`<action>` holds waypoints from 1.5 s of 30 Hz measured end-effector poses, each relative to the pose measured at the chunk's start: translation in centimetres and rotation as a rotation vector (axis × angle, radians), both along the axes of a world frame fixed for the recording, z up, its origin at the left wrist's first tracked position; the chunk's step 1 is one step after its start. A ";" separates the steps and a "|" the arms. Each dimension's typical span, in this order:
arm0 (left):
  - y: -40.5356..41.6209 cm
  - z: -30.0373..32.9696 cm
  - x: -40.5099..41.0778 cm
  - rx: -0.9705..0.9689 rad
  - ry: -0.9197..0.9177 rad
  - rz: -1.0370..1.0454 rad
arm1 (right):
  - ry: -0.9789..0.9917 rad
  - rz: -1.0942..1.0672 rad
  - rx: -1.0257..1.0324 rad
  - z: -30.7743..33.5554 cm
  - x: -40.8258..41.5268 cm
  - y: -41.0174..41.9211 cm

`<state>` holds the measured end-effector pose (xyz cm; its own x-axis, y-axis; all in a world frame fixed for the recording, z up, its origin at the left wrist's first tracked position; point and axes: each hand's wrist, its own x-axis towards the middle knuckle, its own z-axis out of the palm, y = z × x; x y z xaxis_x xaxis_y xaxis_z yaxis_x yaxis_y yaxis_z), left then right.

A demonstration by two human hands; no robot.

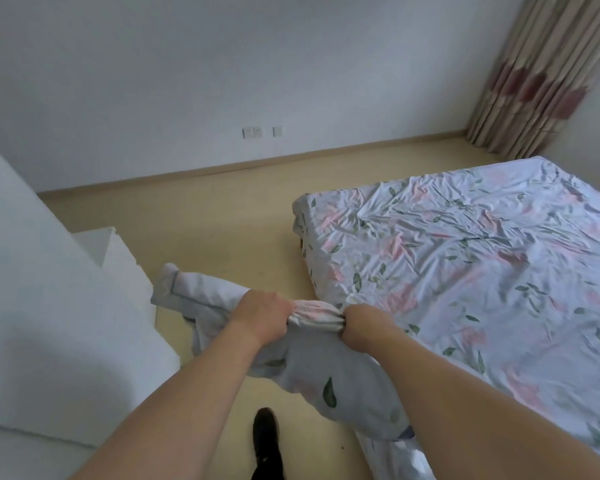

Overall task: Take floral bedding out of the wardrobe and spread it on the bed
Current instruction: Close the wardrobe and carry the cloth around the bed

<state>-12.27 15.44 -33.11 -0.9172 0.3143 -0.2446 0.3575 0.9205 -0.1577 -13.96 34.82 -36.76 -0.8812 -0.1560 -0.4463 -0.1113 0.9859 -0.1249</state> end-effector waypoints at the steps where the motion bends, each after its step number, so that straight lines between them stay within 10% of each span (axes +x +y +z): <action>1: -1.0 0.2 -2.3 0.013 0.005 -0.008 | 0.014 -0.010 0.005 0.4 -1.9 -1.0; 45: -27.2 2.3 -96.6 -0.058 -0.061 -0.311 | 0.127 -0.236 0.006 2.7 -90.7 -27.0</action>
<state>-108.84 -11.74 -30.77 -0.7626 0.5611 -0.3217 0.6306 0.7558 -0.1764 -104.65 7.85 -34.11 -0.9420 0.0627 -0.3297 0.1074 0.9871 -0.1191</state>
